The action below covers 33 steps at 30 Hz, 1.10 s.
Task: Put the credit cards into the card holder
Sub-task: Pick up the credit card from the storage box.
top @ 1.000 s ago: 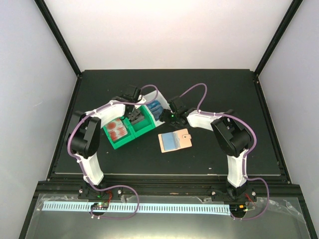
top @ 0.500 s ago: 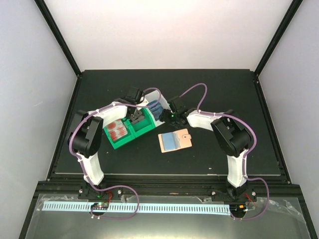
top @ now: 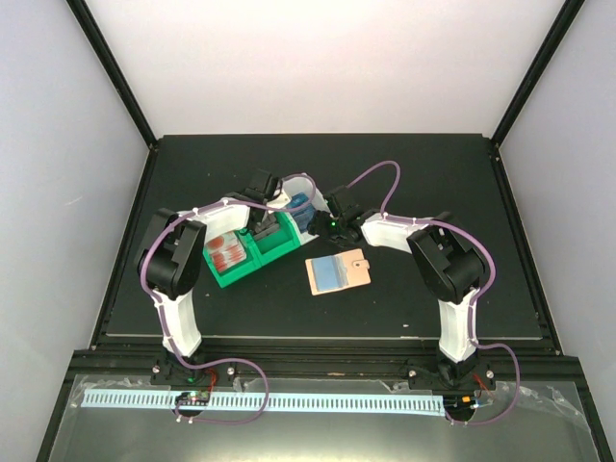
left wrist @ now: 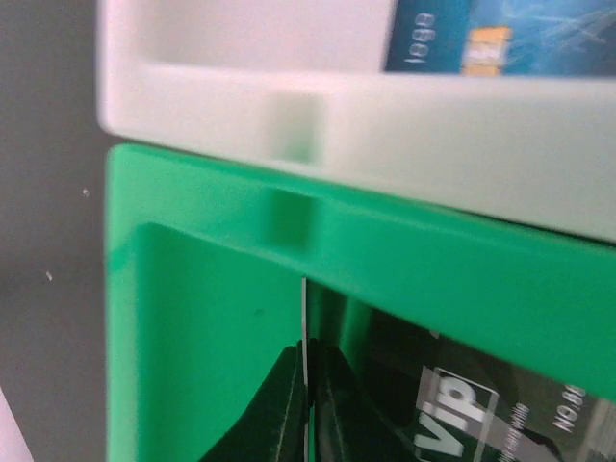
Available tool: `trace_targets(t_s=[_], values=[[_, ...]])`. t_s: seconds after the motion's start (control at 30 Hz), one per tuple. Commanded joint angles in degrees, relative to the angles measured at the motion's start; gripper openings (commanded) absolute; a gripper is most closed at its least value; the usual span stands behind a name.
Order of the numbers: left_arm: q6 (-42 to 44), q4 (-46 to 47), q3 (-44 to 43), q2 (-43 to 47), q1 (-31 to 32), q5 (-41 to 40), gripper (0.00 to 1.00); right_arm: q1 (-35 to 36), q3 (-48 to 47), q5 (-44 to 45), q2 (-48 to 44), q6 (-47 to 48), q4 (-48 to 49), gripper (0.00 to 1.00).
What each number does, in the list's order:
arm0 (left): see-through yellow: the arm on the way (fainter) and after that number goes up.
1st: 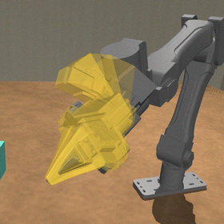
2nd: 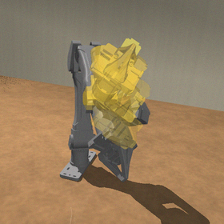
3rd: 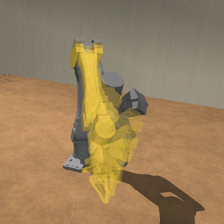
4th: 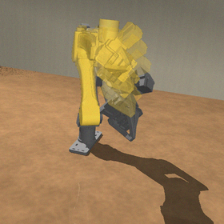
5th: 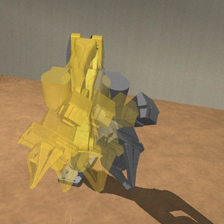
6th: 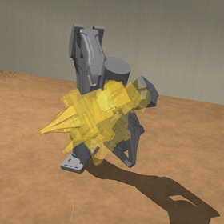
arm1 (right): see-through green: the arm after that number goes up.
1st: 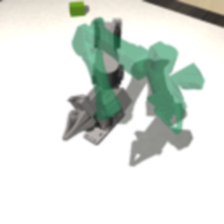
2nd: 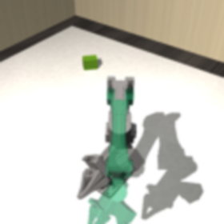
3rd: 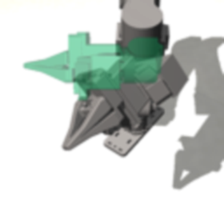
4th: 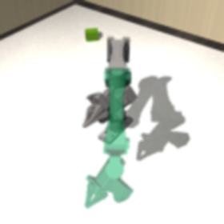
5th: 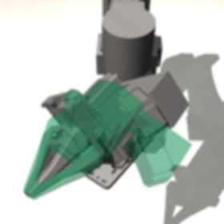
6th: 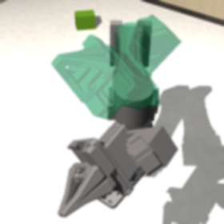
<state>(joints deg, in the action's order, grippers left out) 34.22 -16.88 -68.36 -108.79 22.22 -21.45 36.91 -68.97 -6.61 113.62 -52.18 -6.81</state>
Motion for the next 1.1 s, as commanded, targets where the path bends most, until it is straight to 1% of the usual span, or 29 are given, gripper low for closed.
trace_targets(t_s=[0.0, 0.07, 0.23, 0.4, 0.47, 0.6, 0.7, 0.77, 0.83, 0.9, 0.97, 1.03, 1.07], values=[[1.87, 2.06, -0.98, 1.80, 0.46, -3.52, 0.02, -0.17, 1.21, 1.25, -0.24, 2.50, -3.15, 0.70], [-0.48, -1.17, -1.51, 3.86, 0.95, -3.95, 0.01, -0.18, 0.87, 1.25, -1.22, 3.14, -3.78, 0.70], [-6.08, -13.27, -2.93, 10.08, 1.59, -2.52, 0.02, -0.17, -0.95, -0.50, -5.27, 6.57, -6.30, 0.71], [-11.47, -21.08, -1.98, 18.83, 1.68, 1.61, 0.02, -0.26, -1.29, -3.93, -11.58, 10.81, -7.70, 0.76], [-15.00, -23.43, -2.66, 22.38, 1.68, 5.05, 0.02, -0.26, -0.74, -6.44, -14.38, 12.88, -7.41, 0.77], [-24.76, -24.89, -3.80, 30.84, 1.69, 16.25, 0.02, -0.27, 2.76, -12.38, -21.64, 16.25, -4.62, 0.78], [-34.90, -24.15, -3.36, 37.30, 1.56, 22.49, 0.02, -0.28, 6.23, -17.88, -27.11, 17.97, -1.67, 0.82], [-44.43, -23.18, -2.71, 40.76, 1.39, 26.94, 0.02, -0.26, 8.80, -23.26, -30.64, 18.34, 1.00, 0.84], [-52.62, -22.28, -2.29, 43.38, 1.17, 33.26, 0.02, -0.22, 11.33, -29.52, -33.64, 17.02, 4.41, 0.84], [-61.93, -20.22, -0.82, 45.33, 1.08, 39.66, 0.01, -0.09, 13.47, -34.54, -36.25, 13.67, 8.58, 0.83], [-71.14, -16.03, 1.90, 46.75, 1.00, 48.08, 0.01, 0.15, 14.94, -37.95, -38.00, 9.12, 12.80, 0.83], [-82.07, -8.53, 5.48, 47.78, 1.05, 56.80, 0.02, 0.63, 15.11, -38.85, -38.90, 4.57, 14.66, 0.80], [-87.68, -2.16, 8.18, 48.31, 1.14, 61.11, 0.02, 0.84, 15.05, -39.31, -39.11, 2.81, 15.59, 0.79]])
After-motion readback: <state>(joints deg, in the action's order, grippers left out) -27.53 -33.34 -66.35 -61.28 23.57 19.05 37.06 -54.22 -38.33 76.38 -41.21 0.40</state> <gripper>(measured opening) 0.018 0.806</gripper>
